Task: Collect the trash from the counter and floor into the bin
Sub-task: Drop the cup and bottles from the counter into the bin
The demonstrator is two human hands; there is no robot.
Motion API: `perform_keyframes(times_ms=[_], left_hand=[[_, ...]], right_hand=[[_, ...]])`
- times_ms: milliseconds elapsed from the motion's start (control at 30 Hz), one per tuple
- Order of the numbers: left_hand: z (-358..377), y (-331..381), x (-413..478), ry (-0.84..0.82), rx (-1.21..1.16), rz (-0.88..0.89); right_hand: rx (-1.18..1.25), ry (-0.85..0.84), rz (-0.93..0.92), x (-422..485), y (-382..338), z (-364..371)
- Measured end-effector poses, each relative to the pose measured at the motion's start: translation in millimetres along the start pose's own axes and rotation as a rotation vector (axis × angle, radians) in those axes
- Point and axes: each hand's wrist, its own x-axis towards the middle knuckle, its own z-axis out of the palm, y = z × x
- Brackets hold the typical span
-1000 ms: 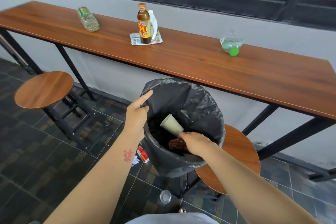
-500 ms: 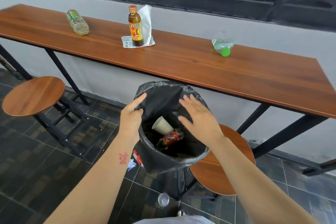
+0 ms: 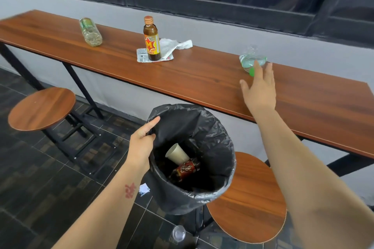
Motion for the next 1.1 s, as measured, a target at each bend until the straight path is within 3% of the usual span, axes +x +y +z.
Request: perform_keyframes(times_ms=[200, 500, 833, 1100], left_hand=[[11.9, 1.6, 7.8, 0.025, -0.017, 0.015], [20.0, 3.8, 8.2, 0.062, -0.026, 0.052], [6.7, -1.6, 8.6, 0.059, -0.024, 0.060], [-49.6, -3.7, 17.6, -0.009, -0.084, 0.082]], right_hand=[[0.010, -0.125, 0.085, 40.4, 4.7, 12.3], [0.052, -0.053, 0.117, 47.1, 0.9, 16.6], [0.212, 0.150, -0.102, -26.0, -16.8, 1.7], [0.328, 0.079, -0.350, -140.2, -61.7, -5.5]])
